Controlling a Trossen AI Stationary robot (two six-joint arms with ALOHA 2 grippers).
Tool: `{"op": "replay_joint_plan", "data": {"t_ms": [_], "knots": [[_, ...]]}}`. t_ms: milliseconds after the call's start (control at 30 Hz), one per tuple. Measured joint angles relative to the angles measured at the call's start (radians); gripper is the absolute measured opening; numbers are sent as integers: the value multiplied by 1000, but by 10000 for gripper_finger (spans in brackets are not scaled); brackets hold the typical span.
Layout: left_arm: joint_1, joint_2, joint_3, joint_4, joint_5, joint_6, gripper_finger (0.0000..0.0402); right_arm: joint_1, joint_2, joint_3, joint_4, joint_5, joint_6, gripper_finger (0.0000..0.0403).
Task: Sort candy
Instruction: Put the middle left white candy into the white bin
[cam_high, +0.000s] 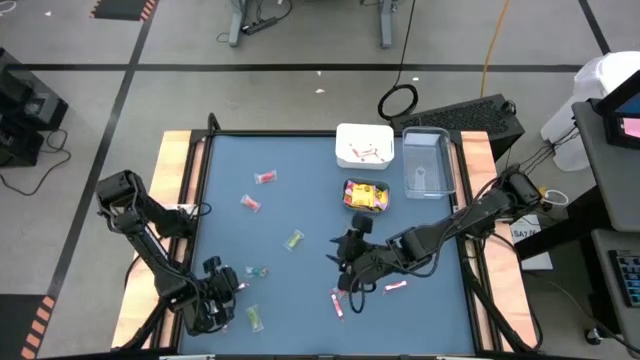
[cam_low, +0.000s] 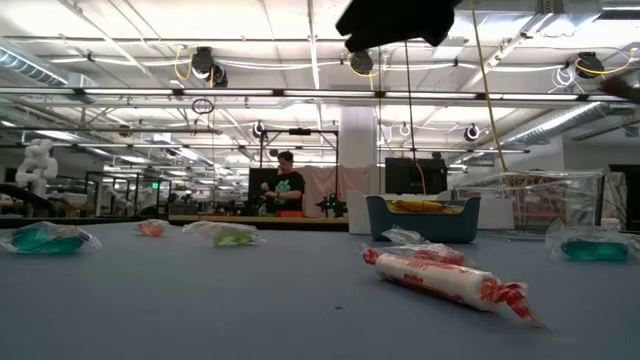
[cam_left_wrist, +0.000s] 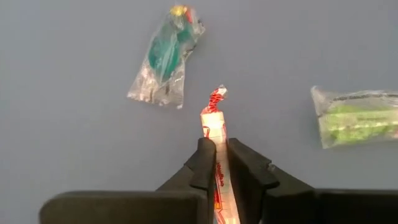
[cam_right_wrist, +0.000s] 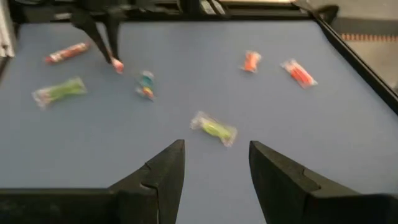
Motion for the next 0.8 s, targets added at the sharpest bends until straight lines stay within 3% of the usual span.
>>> {"op": "replay_joint_plan", "data": {"t_ms": [267, 433, 633, 800], "knots": [[0, -43, 0, 4, -69, 49, 13, 19, 138, 0, 179, -14, -83, 169], [0, -43, 0, 20, -70, 46, 12, 19, 230, 0, 283, -99, -117, 169], [0, -43, 0, 111, -113, 138, 12, 19, 272, 0, 400, -120, -170, 169], [0, -42, 0, 135, -119, 154, 12, 19, 281, 0, 484, -211, -205, 169]]}}
